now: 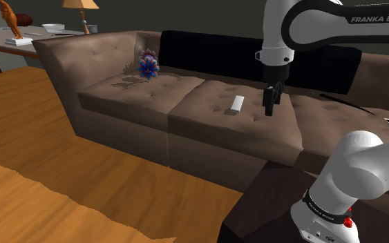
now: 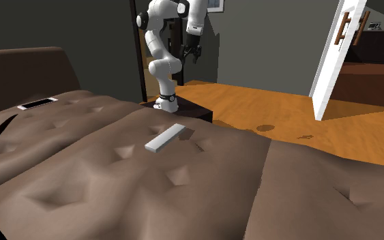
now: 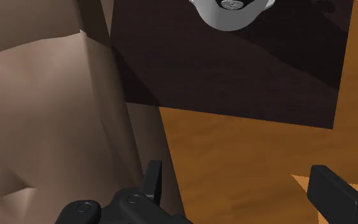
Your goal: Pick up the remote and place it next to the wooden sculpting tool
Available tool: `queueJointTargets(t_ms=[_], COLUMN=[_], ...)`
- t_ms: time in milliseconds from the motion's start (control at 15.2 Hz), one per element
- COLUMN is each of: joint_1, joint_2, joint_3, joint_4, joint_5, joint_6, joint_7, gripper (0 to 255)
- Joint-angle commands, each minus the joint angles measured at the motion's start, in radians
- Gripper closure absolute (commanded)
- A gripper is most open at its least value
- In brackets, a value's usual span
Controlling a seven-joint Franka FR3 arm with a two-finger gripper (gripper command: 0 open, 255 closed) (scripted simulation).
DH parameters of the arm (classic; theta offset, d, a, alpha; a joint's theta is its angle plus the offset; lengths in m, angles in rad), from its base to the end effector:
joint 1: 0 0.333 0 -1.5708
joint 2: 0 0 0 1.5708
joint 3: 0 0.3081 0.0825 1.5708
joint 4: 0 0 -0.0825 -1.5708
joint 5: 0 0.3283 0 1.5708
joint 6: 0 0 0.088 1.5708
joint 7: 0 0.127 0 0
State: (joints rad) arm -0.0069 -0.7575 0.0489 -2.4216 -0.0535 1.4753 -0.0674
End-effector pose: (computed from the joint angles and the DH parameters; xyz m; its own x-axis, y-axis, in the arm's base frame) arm 0.2455 0.0062 0.5240 0.9776 0.0837 -0.1933 0.0996 -0.9923 0.0739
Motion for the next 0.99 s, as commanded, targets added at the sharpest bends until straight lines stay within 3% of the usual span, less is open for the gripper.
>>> queueJointTargets(t_ms=[0, 924], joint_1=[0.0, -0.149], joint_2=[0.0, 0.454], joint_3=[0.0, -0.06], joint_4=[0.0, 0.157], joint_5=[0.0, -0.024], joint_6=[0.0, 0.36], joint_7=[0.0, 0.229], gripper=[0, 0])
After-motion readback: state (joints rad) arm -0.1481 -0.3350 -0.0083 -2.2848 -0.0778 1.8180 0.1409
